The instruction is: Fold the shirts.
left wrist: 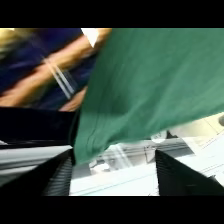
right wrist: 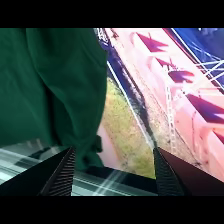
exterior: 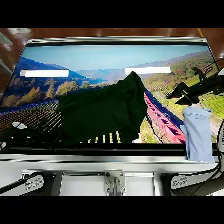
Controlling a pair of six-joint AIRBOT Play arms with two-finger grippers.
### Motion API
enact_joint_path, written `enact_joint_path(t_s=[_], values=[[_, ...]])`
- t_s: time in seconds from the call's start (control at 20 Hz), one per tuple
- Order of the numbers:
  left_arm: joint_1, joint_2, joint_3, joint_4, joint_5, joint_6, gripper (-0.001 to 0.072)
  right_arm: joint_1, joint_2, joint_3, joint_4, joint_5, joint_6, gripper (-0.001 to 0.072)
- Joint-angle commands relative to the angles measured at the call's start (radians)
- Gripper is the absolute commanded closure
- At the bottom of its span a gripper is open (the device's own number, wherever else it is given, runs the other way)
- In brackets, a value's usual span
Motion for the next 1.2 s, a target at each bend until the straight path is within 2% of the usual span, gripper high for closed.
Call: enact_joint_path(t_s=[0.0,0.05,0.1,0.25,0.4,0.65,0.9,1.0,1.05,1.1,1.15], values=[[-0.056,-0.019,0.0,0.009,0.075,-0.043,0.0407,0.019,0.0,-0.065,-0.156,0.03,0.002,0.0111],[-0.058,-0.018,0.0,0.01,0.075,-0.043,0.0583,0.028,0.0,-0.117,-0.155,0.029,0.001,0.0073],[-0.058,-0.016,0.0,0.01,0.075,-0.039,0.067,0.04,0.0,-0.175,-0.127,0.018,-0.002,0.0073],[-0.056,0.008,0.011,0.014,0.075,-0.031,0.0675,0.108,0.0,-0.344,-0.014,-0.061,-0.072,0.0074],[-0.056,0.06,0.047,0.014,0.074,-0.031,0.0675,0.196,0.0,-0.449,0.019,-0.166,-0.084,0.0074],[-0.056,0.083,0.107,0.014,0.047,-0.031,0.0675,0.321,0.0,-0.527,0.176,-0.312,-0.105,0.0074],[-0.056,0.083,0.116,0.014,0.047,-0.016,0.0675,0.381,0.0,-0.559,0.226,-0.371,-0.095,0.0093],[-0.056,0.083,0.116,0.014,0.047,-0.013,0.0675,0.388,0.0,-0.558,0.24,-0.401,-0.067,0.0298],[-0.056,0.083,0.116,0.014,0.048,-0.012,0.0675,0.388,0.0,-0.558,0.25,-0.399,-0.061,0.0492],[-0.056,0.083,0.118,0.014,0.048,-0.004,0.0676,0.385,0.006,-0.558,0.257,-0.388,-0.053,0.0654],[-0.055,0.084,0.125,0.016,0.048,0.0,0.0676,0.381,0.024,-0.558,0.261,-0.378,-0.056,0.0655]])
